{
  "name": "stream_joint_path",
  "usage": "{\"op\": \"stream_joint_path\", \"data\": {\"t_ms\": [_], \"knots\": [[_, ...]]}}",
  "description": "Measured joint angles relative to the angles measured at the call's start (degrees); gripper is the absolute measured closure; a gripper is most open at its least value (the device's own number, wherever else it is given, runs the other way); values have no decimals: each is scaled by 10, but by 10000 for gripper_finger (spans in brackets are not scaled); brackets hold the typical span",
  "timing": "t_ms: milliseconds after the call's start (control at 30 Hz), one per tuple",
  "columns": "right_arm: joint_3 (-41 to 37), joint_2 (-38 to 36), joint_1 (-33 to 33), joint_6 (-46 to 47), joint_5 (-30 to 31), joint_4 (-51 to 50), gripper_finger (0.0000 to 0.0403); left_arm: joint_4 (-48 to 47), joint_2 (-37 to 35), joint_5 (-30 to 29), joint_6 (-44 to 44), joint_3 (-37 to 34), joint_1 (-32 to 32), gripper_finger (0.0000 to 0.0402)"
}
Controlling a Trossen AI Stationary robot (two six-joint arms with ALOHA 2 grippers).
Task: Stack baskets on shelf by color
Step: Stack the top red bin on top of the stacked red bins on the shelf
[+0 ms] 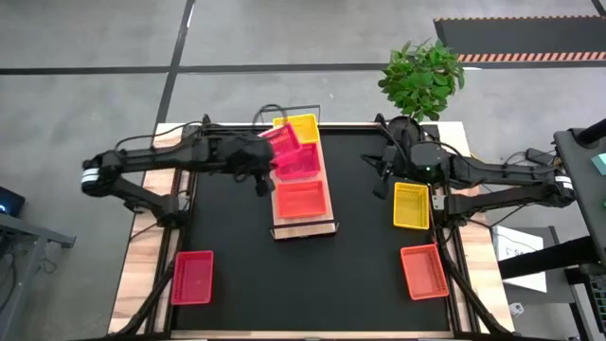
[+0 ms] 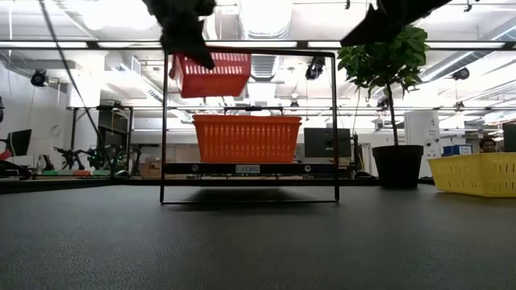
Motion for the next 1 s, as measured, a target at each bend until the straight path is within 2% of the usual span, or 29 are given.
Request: {"op": "stream_joint_path", "data": {"t_ms": [167, 400, 567, 767, 1000], "knots": [[-6, -3, 0, -13, 0, -19, 394, -124, 87, 19, 56, 108, 1, 401], [-7, 16, 0, -38, -3, -19, 394, -123, 150, 18, 167, 142, 17, 401], [-7, 18, 0, -39, -3, -18, 394, -78, 162, 18, 208, 133, 21, 401], [-7, 18, 0, -38, -3, -18, 394, -21, 166, 17, 205, 113, 23, 401], [-7, 18, 0, -28, -3, -18, 394, 99, 166, 17, 210, 25, 37, 401]]}}
